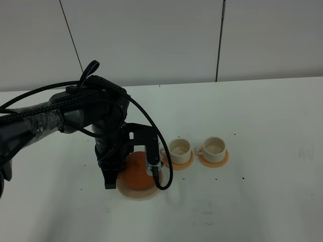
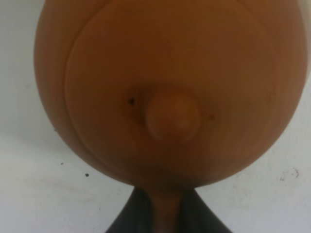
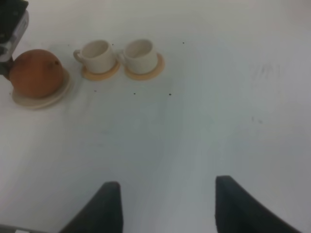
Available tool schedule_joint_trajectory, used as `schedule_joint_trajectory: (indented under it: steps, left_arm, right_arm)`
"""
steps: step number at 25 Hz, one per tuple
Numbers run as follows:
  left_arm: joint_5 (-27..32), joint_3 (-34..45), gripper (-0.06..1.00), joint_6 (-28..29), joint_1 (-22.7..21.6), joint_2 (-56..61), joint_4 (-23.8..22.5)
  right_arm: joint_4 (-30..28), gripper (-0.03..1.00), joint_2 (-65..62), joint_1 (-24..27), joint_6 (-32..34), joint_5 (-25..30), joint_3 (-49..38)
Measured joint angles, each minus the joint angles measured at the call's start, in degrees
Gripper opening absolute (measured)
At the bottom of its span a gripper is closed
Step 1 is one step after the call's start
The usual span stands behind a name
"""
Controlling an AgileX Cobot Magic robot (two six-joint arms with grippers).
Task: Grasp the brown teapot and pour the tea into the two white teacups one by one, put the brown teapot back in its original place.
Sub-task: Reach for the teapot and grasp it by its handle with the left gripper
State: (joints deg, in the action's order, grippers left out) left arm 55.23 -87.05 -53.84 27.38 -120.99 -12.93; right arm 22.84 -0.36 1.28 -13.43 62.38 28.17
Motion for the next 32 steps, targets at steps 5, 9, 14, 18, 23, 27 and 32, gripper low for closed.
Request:
schedule_joint_trajectory:
  steps: [5, 9, 14, 18, 23, 27, 32]
  left_arm:
    - [0.05, 0.00, 0.17, 0.00, 0.00, 0.82, 0.35]
    - [0.00, 0.00, 0.17, -0.13, 0.00, 1.15, 0.64]
    - [0.25, 0.00, 0.17, -0.13, 0.00, 1.66, 0.64]
    - [0.39, 0.00, 0.17, -0.13, 0.00, 2.62, 0.64]
    - [0.96, 0.00, 0.17, -0.13, -0.65, 3.28, 2.17]
    - [2.16, 0.00, 0.17, -0.13, -1.03, 3.28, 2.68]
    - [2.54, 0.00, 0.17, -0.13, -1.03, 3.97, 3.49]
  right_arm:
    - [0.00, 0.42, 0.00, 0.00, 0.00, 0.00, 0.00]
    - [0.00, 0.42, 0.00, 0.00, 0.00, 0.00, 0.00]
    - [0.00, 0.42, 0.00, 0.00, 0.00, 0.00, 0.00]
    - [0.00, 0.42, 0.00, 0.00, 0.00, 0.00, 0.00]
    - [0.00, 0.42, 0.00, 0.00, 0.00, 0.00, 0.00]
    - [0.00, 0.42, 0.00, 0.00, 0.00, 0.00, 0.00]
    - [0.00, 0.42, 0.00, 0.00, 0.00, 0.00, 0.00]
